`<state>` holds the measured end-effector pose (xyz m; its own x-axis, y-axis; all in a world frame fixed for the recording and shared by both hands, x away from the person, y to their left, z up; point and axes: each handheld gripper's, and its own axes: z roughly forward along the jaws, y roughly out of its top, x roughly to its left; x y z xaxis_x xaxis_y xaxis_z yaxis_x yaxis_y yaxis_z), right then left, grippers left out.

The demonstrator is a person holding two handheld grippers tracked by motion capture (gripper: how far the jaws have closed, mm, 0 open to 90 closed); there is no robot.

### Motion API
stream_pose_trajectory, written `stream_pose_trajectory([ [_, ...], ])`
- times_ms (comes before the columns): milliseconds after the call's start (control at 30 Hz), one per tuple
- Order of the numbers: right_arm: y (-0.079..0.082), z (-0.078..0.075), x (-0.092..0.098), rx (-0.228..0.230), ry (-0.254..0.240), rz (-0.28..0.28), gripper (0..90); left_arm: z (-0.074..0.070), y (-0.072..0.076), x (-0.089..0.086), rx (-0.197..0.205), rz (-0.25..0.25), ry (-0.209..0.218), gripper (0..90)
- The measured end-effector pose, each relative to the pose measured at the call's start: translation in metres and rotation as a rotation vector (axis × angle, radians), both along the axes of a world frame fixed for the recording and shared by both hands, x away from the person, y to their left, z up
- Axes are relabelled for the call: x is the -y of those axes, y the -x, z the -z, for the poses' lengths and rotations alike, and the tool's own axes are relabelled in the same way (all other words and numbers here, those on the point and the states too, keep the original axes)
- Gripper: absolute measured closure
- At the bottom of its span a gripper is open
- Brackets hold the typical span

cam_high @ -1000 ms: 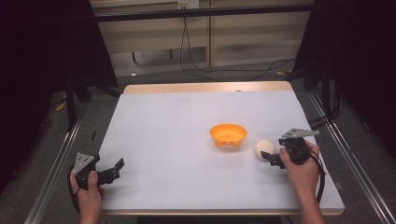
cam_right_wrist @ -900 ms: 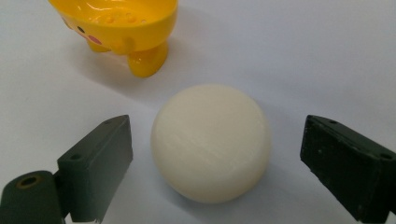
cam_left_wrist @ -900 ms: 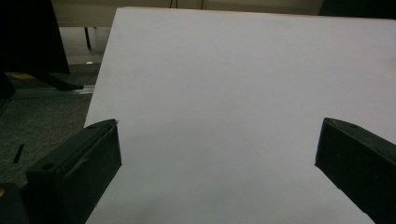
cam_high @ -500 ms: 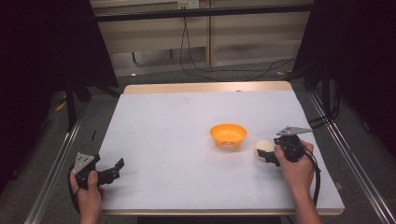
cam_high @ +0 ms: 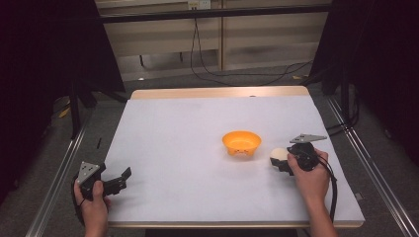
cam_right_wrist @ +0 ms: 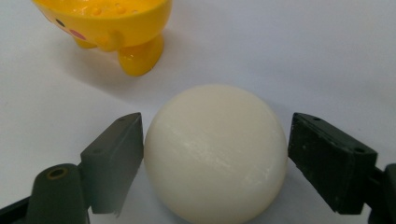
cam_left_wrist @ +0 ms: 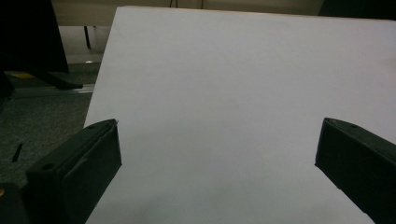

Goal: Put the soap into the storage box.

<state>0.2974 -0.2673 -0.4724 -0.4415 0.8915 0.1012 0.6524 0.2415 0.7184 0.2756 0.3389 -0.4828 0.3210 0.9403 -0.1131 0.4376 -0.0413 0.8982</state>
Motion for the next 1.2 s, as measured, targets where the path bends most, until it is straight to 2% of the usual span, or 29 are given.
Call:
stream_pose_trajectory([
  [133,-0.001,0.004,-0.002,-0.012,0.016,0.005,20.6,0.0,0.0,0.0,0.002,-0.001,-0.002,0.1],
  [233,-0.002,0.006,-0.003,-0.018,0.009,0.006,23.0,0.0,0.0,-0.001,0.001,-0.001,0.001,0.1],
  [333,-0.002,0.007,-0.002,-0.017,-0.007,0.006,23.5,0.0,0.0,-0.001,0.0,0.0,0.002,0.1],
  [800,-0.002,0.005,-0.002,-0.018,0.006,-0.004,23.8,0.0,0.0,-0.001,0.0,0.001,0.003,0.1],
  [1033,-0.003,-0.001,-0.004,-0.013,0.011,-0.015,23.8,0.0,0.0,-0.001,0.0,0.0,0.004,0.1],
  [1200,-0.006,-0.006,-0.006,-0.007,-0.006,-0.035,23.8,0.0,0.0,-0.001,-0.001,0.0,0.003,0.1],
])
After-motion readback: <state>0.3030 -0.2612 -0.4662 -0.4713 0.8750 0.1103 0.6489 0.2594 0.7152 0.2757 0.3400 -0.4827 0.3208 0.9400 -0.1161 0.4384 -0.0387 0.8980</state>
